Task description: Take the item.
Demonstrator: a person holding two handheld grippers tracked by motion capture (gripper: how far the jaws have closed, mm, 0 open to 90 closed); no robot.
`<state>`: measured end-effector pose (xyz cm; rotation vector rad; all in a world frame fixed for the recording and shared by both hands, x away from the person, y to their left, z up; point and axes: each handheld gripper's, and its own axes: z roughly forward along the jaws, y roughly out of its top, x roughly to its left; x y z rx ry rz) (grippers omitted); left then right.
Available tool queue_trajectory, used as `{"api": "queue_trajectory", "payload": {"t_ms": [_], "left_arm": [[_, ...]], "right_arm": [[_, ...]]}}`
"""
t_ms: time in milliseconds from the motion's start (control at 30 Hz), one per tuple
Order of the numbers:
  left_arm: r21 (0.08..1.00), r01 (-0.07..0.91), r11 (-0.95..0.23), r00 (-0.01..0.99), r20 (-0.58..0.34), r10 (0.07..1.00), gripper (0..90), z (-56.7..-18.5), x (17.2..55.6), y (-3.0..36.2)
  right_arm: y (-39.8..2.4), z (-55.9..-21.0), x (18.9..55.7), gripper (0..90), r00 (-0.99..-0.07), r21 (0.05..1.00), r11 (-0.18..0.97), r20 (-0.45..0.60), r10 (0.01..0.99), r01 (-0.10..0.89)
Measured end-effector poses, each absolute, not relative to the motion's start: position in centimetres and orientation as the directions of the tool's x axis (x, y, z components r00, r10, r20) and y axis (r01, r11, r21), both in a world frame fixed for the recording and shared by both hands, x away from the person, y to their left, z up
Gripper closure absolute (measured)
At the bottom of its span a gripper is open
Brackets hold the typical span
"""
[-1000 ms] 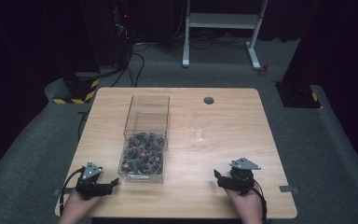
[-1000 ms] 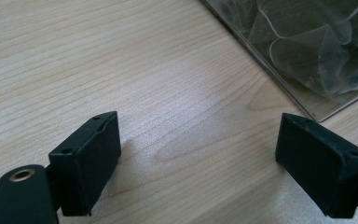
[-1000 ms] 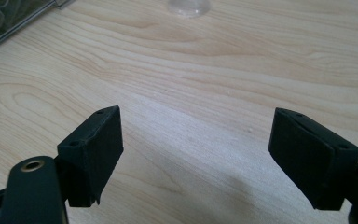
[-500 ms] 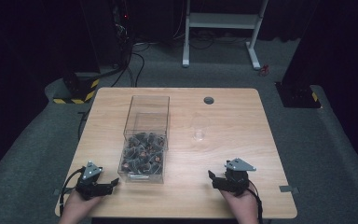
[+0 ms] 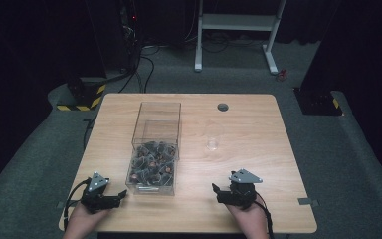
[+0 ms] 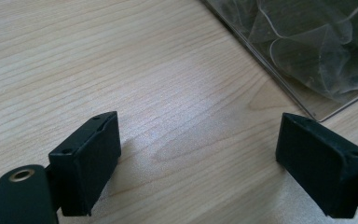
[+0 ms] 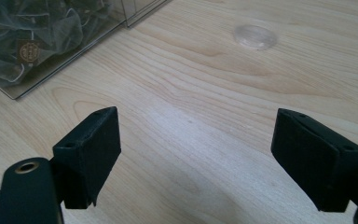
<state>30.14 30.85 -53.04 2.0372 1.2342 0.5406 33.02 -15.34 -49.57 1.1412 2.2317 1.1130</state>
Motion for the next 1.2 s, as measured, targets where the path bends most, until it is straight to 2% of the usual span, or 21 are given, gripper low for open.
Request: {"api": "queue_trajectory", "payload": {"t_ms": [300,767,1200], "left_arm": [[0.735,0.604,-0.310,0.460,-0.004,0.888,14.2,-53.0,30.1,30.8],[0.735,0.604,-0.310,0.460,-0.004,0.888,14.3,-53.0,30.1,30.8],[0.735,0.603,-0.309,0.460,-0.004,0.888,14.2,-53.1,30.1,30.8]], "right_arm": [[-14.3,-49.3,33.0,18.7,-0.613,0.786,0.362,0.026,0.790,0.501],[-12.2,-49.1,33.4,14.0,-0.639,0.789,0.376,0.027,0.768,0.486],[-11.0,-48.6,33.6,15.3,-0.651,0.804,0.372,0.025,0.758,0.464]]}}
